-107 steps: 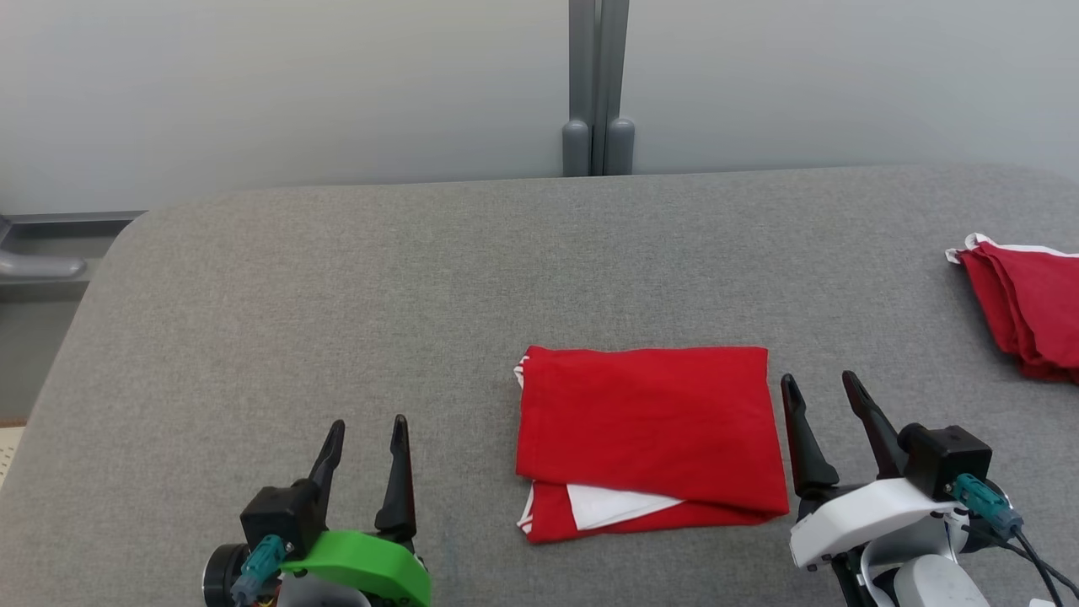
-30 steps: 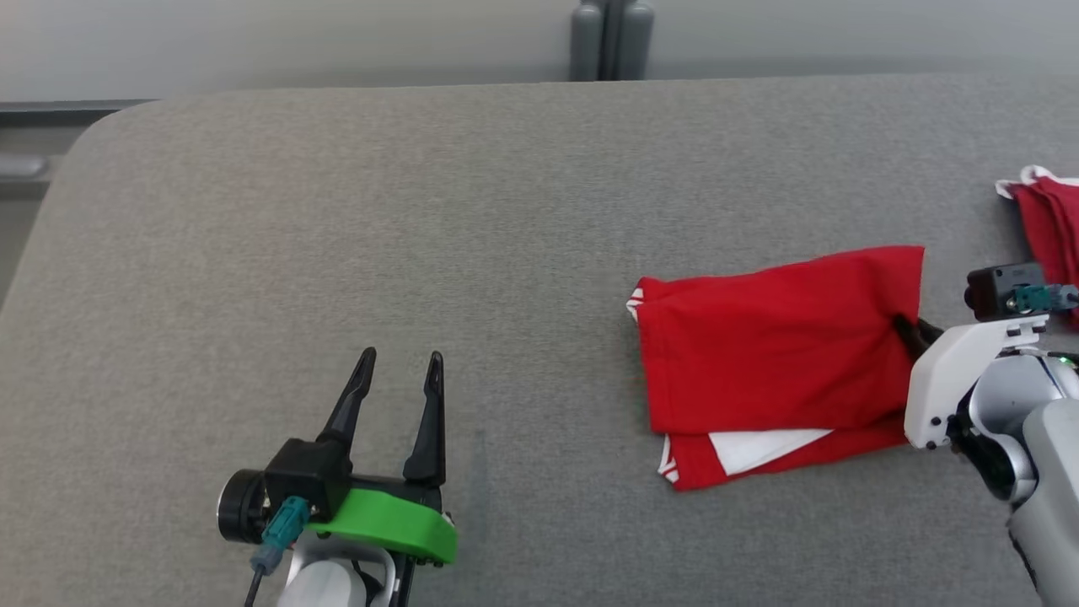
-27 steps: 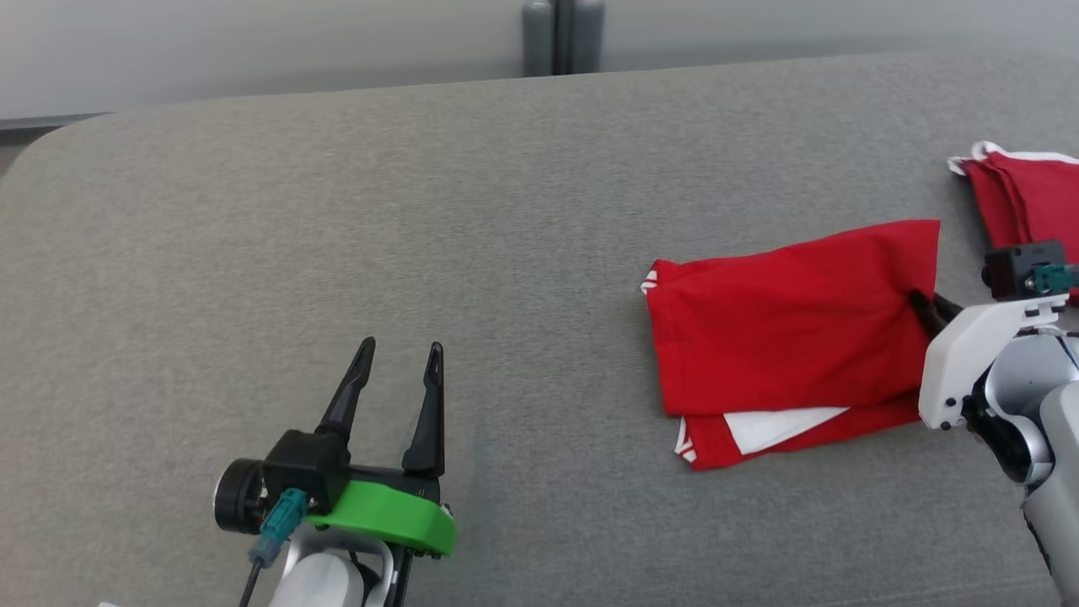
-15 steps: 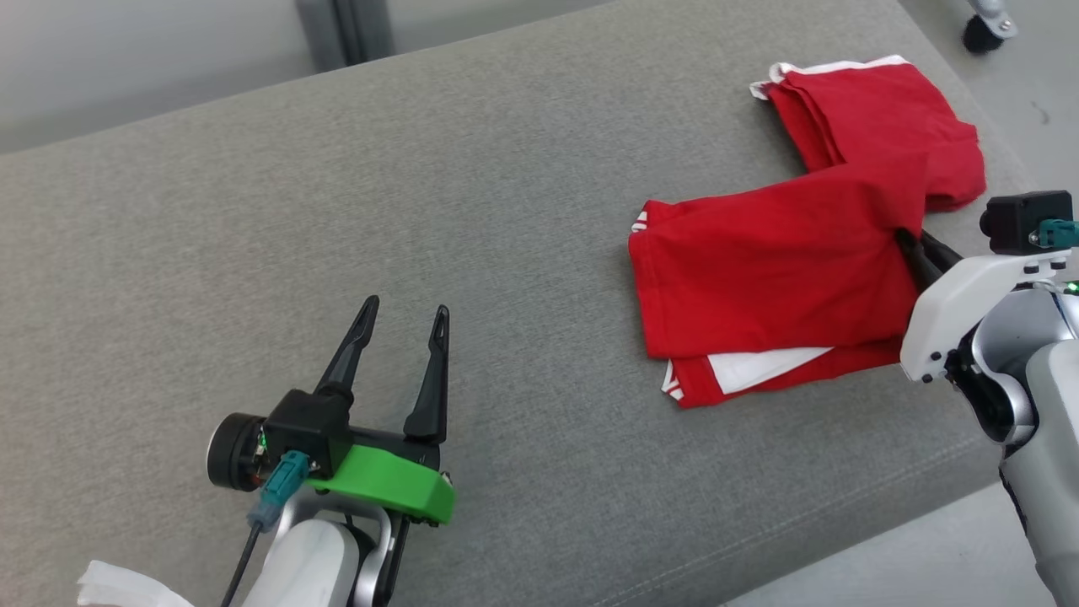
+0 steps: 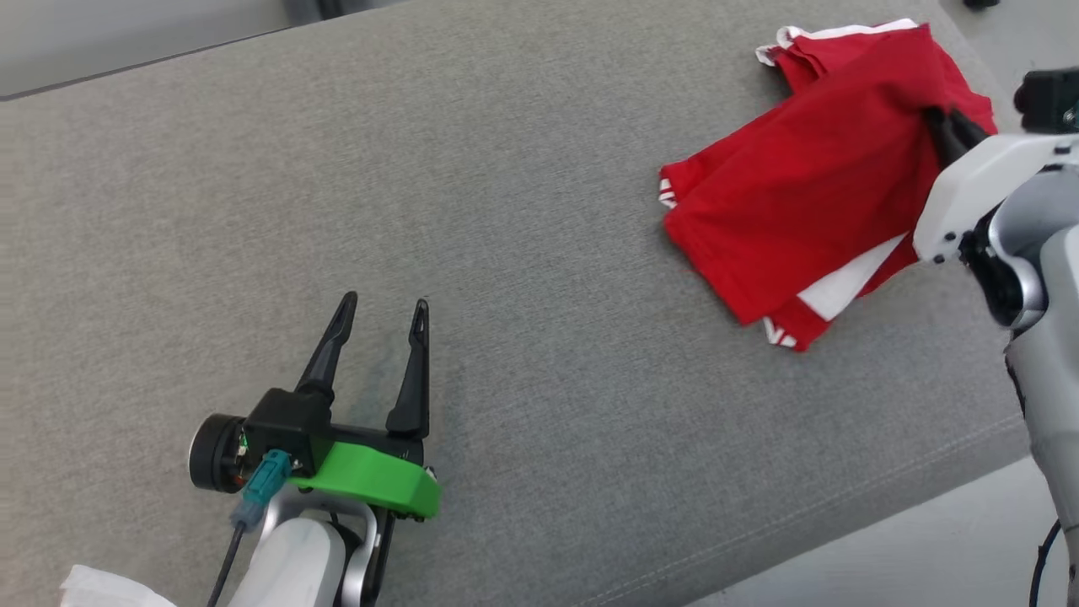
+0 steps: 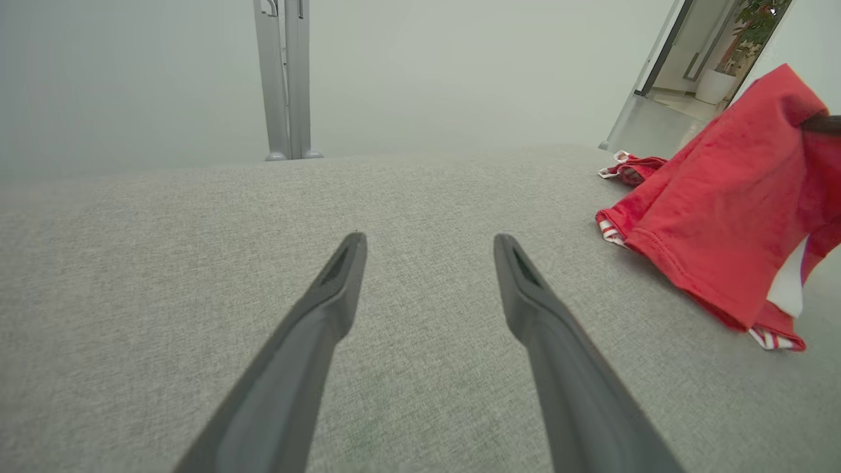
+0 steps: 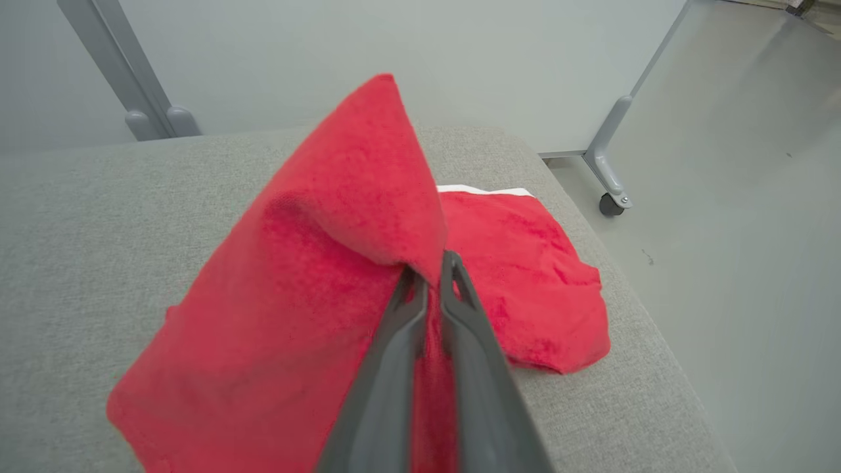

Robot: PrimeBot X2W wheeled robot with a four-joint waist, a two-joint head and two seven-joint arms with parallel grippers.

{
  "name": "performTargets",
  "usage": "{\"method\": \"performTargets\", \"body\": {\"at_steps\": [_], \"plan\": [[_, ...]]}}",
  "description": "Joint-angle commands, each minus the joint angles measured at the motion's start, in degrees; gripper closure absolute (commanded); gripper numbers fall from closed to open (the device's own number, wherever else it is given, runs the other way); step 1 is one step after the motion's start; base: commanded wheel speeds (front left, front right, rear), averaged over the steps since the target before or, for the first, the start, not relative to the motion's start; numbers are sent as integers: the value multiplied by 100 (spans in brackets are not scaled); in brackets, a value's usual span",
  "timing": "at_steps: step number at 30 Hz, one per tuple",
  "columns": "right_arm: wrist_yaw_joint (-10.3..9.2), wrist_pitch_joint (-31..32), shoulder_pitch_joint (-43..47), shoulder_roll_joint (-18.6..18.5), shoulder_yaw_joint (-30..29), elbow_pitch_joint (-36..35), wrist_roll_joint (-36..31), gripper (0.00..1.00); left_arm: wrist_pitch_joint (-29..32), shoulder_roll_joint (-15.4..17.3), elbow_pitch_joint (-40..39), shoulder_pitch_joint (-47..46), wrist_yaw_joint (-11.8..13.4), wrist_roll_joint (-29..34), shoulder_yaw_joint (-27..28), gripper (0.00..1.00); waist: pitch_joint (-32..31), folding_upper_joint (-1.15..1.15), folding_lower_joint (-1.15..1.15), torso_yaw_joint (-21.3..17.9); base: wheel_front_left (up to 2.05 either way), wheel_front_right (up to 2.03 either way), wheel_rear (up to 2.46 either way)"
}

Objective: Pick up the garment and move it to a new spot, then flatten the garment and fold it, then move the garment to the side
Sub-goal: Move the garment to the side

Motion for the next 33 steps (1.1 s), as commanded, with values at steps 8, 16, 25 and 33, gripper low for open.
{"method": "performTargets", "body": {"at_steps": [8,16,25,33], "plan": [[-12,-213,-613,-360,-614,868,-496,100,-161,-163,231,131,-34,-121,-143,0,-440,0,-1,887,0,0,0],[-12,-535,-884,-611,-1365,1252,-851,100,-215,-149,296,259,-39,-167,-167,0,-565,0,-1,1114,0,0,0],[-12,-560,-887,-839,-2308,1689,-1518,100,-153,-95,248,166,-26,-84,-267,0,-346,0,-1,1295,0,0,0],[-12,-635,-857,-855,-3340,1903,-2321,80,-77,34,122,65,25,-27,-253,0,49,0,-1,1382,0,0,0]]}}
